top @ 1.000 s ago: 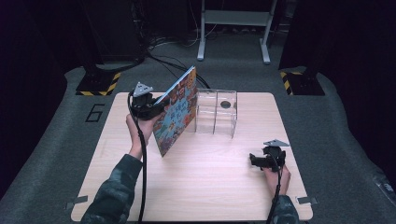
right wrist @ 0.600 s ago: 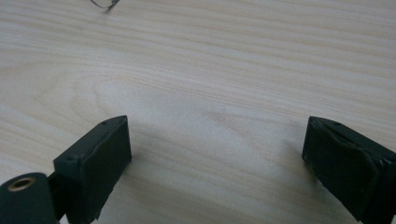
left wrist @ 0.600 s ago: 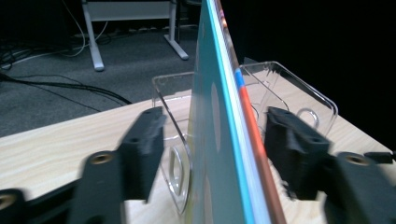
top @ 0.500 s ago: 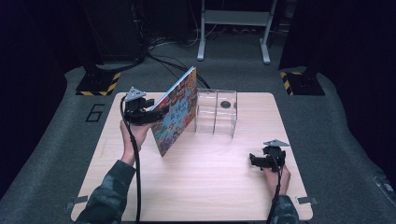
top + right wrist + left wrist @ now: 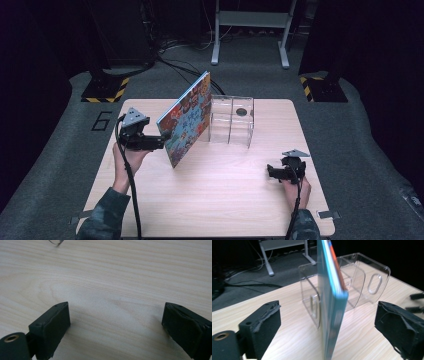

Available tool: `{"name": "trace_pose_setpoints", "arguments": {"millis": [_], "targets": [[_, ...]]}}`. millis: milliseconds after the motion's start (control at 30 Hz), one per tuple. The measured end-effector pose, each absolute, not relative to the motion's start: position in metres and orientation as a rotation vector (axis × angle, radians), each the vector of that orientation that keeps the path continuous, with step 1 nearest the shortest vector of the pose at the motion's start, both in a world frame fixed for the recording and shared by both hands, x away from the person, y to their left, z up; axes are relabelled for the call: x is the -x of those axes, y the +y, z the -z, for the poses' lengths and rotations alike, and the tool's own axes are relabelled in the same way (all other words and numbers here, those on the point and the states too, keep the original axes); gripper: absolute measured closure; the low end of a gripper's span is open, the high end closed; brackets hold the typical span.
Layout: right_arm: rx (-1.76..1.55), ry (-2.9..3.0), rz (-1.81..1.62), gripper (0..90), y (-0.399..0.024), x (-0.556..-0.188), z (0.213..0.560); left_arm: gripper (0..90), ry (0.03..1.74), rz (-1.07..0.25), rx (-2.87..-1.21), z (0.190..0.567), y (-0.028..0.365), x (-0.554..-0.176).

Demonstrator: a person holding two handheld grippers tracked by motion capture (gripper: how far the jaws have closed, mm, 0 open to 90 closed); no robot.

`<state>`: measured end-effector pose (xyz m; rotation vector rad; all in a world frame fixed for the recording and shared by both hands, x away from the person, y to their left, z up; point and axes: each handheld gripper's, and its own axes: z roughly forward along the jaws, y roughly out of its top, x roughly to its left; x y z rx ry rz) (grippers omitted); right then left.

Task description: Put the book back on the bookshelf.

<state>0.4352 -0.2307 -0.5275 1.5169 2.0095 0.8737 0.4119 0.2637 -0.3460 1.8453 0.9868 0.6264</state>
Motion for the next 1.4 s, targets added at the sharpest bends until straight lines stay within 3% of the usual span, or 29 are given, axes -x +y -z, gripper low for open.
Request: {"name": "trace_pose_setpoints", "arguments": {"millis": [667, 1200, 1400], "targets": [[-1.545, 1.996, -0.889, 6.8, -0.228, -0.434, 0.528, 0.2, 1.136, -0.686, -1.892, 0.416, 0.307, -0.374], [-1.524, 1.989, -0.890, 6.8, -0.229, -0.434, 0.529, 0.1, 1.308, -0.666, -2.034, 0.510, 0.324, -0.360], [-1.524, 1.988, -0.890, 6.8, -0.229, -0.434, 0.529, 0.0, 1.334, -0.636, -2.043, 0.529, 0.329, -0.358]]}}
